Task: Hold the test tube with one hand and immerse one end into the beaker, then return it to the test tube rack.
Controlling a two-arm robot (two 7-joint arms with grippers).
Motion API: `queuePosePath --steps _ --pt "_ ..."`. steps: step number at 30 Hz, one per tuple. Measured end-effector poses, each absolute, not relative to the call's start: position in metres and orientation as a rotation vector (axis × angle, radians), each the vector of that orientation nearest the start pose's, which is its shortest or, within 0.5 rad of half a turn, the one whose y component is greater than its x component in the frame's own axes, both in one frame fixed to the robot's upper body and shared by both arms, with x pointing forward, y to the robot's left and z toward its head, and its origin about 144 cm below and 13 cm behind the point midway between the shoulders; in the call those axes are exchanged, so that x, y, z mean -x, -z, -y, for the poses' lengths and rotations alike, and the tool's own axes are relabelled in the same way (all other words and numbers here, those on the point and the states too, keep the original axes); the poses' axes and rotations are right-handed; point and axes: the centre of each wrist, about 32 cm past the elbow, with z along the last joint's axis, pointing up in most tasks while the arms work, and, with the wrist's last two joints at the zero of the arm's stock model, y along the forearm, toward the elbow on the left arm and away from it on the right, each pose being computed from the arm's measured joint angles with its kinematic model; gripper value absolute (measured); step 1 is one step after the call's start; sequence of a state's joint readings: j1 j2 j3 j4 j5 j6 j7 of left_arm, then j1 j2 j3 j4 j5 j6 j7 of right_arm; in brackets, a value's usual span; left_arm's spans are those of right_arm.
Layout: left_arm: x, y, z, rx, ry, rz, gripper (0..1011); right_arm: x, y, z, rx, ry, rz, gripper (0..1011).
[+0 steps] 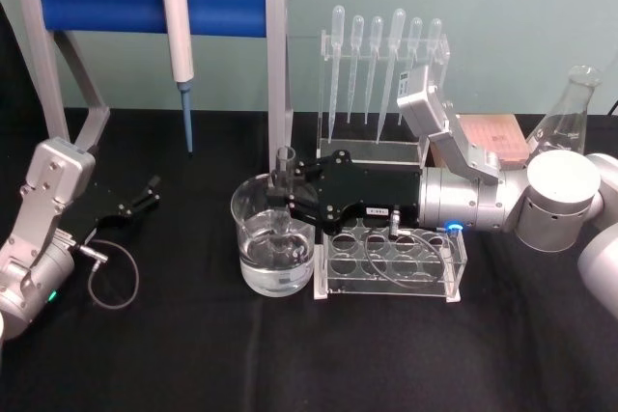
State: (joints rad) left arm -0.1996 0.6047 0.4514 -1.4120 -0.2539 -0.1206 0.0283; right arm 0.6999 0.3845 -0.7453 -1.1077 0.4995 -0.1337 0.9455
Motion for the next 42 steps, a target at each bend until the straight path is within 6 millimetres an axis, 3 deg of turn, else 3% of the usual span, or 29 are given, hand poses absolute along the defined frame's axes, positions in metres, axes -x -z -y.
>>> queuePosePath --steps 29,42 --pt "-0.489 -1.14 -0.31 -0.304 -1.248 0.285 1000 -0.606 -1.212 0.211 0.146 0.202 0.161 241" --pt "-0.489 -1.14 -0.31 -0.304 -1.248 0.285 1000 -0.602 -1.241 0.22 0.096 0.224 0.192 241"
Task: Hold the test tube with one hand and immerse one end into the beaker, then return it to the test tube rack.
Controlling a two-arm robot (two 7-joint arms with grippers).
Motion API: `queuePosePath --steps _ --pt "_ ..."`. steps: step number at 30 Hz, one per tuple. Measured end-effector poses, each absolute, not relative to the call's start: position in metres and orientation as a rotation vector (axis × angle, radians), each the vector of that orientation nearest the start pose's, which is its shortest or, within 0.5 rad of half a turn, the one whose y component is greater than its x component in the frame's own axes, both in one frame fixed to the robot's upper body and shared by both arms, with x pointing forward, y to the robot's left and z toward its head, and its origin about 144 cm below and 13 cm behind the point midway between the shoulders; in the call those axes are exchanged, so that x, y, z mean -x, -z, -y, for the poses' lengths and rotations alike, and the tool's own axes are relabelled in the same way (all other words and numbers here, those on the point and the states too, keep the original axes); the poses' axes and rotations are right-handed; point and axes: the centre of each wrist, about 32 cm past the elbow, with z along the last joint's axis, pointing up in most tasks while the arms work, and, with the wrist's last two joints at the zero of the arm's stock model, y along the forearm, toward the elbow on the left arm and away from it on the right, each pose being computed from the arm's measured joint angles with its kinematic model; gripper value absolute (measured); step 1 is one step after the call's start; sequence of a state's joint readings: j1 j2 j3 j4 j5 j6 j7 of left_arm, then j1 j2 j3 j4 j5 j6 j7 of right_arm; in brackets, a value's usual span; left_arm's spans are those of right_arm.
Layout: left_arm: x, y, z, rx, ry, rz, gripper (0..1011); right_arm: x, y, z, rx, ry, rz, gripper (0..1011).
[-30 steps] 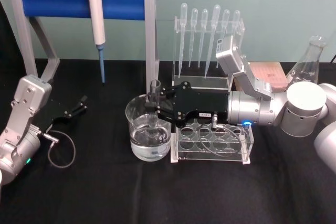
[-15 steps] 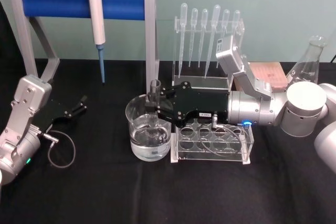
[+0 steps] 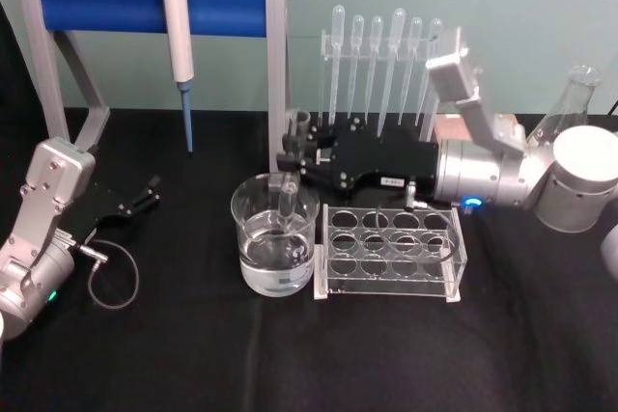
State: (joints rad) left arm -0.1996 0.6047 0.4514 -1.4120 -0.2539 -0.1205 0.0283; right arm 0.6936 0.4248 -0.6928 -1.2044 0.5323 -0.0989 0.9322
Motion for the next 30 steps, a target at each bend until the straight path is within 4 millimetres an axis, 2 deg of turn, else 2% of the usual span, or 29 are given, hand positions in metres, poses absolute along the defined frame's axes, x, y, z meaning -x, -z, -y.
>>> queuePosePath --steps 12,20,26,30 --pt "-0.489 -1.14 -0.31 -0.304 -1.248 0.285 1000 -0.591 -1.276 0.226 0.062 0.214 0.224 241" --pt "-0.489 -1.14 -0.31 -0.304 -1.248 0.285 1000 -0.571 -1.296 0.243 0.052 0.227 0.264 241" --pt "-0.489 -1.14 -0.31 -0.304 -1.248 0.285 1000 -0.552 -1.3 0.261 0.063 0.259 0.277 241" --pt "-0.489 -1.14 -0.31 -0.304 -1.248 0.285 1000 -0.534 -1.294 0.277 0.079 0.295 0.265 241"
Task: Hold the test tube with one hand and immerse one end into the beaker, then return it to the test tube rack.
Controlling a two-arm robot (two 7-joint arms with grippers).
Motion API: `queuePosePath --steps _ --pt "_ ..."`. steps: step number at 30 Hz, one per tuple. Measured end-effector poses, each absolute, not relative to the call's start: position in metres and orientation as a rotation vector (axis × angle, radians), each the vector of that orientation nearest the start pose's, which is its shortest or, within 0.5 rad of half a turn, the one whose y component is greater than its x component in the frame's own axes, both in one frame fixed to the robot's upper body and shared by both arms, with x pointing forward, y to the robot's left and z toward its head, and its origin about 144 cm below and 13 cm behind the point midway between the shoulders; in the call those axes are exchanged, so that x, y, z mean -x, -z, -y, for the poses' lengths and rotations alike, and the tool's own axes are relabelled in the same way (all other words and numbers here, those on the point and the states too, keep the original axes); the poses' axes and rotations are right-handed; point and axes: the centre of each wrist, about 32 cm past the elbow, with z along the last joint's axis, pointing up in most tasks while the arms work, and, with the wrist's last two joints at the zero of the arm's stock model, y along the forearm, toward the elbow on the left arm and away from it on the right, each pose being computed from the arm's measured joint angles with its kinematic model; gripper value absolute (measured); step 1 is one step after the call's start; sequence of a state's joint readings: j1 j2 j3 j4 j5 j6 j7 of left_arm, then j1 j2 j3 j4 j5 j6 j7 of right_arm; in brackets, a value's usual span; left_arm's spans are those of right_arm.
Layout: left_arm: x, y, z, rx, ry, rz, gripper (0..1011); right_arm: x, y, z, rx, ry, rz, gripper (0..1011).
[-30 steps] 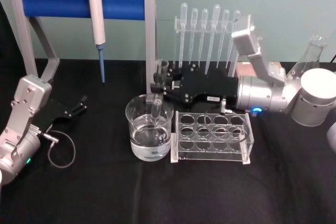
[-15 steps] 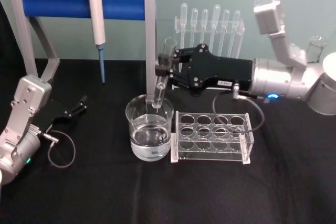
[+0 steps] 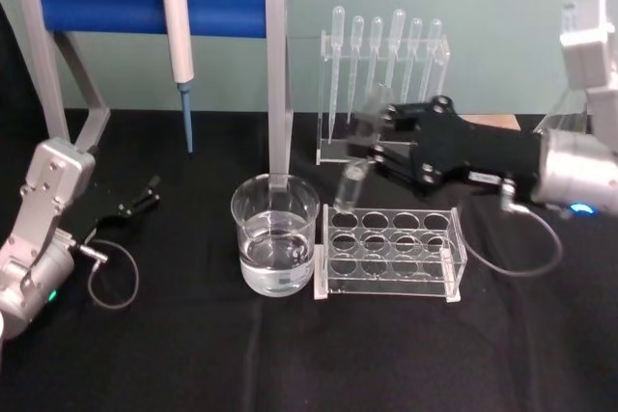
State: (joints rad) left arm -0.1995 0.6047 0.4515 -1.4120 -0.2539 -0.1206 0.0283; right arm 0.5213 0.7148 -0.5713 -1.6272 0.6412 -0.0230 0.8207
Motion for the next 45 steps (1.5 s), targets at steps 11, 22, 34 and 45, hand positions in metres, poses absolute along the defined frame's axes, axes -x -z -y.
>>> queuePosePath --steps 11,22,34,45 --pt "-0.489 -1.14 -0.31 -0.304 -1.248 0.285 1000 -0.517 -1.272 0.301 0.084 0.373 0.227 241" --pt "-0.489 -1.14 -0.31 -0.304 -1.248 0.285 1000 -0.519 -1.25 0.304 0.099 0.407 0.185 241" --pt "-0.489 -1.14 -0.31 -0.304 -1.248 0.285 1000 -0.52 -1.236 0.305 0.118 0.425 0.167 241" --pt "-0.489 -1.14 -0.31 -0.304 -1.248 0.285 1000 -0.523 -1.225 0.304 0.128 0.438 0.158 241"
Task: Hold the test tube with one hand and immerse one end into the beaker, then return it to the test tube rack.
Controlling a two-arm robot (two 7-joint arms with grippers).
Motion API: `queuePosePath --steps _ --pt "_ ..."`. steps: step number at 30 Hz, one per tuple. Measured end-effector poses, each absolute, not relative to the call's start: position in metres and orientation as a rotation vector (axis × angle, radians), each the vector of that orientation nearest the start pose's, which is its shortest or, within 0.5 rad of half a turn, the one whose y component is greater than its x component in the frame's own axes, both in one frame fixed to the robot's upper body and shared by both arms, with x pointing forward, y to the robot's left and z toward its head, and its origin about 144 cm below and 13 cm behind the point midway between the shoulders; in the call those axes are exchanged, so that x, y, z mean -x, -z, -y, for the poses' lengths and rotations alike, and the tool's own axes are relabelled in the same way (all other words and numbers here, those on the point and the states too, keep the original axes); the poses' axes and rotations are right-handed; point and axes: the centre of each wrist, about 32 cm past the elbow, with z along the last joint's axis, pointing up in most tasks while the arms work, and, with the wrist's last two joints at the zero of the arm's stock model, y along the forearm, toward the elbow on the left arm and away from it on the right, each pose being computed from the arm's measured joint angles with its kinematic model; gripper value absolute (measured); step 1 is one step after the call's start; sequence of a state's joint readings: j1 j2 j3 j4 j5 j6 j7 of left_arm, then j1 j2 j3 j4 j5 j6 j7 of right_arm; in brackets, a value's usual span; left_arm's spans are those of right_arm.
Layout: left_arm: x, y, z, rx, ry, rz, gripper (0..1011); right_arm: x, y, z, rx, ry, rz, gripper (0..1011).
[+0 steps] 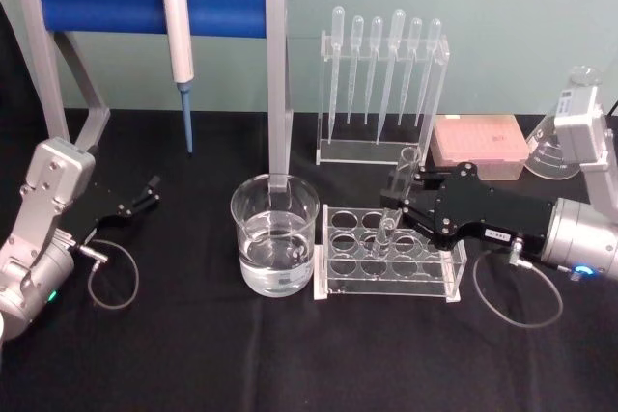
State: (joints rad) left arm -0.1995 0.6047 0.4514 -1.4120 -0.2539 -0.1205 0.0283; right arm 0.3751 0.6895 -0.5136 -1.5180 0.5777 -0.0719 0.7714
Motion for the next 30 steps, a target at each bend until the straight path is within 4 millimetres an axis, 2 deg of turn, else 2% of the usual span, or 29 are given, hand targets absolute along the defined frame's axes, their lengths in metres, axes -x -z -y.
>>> queuePosePath --steps 15,30 --pt "-0.489 -1.14 -0.31 -0.305 -1.248 0.285 1000 -0.527 -1.203 0.298 0.142 0.44 0.127 241" --pt "-0.489 -1.14 -0.31 -0.304 -1.248 0.285 1000 -0.528 -1.2 0.298 0.15 0.438 0.118 241"
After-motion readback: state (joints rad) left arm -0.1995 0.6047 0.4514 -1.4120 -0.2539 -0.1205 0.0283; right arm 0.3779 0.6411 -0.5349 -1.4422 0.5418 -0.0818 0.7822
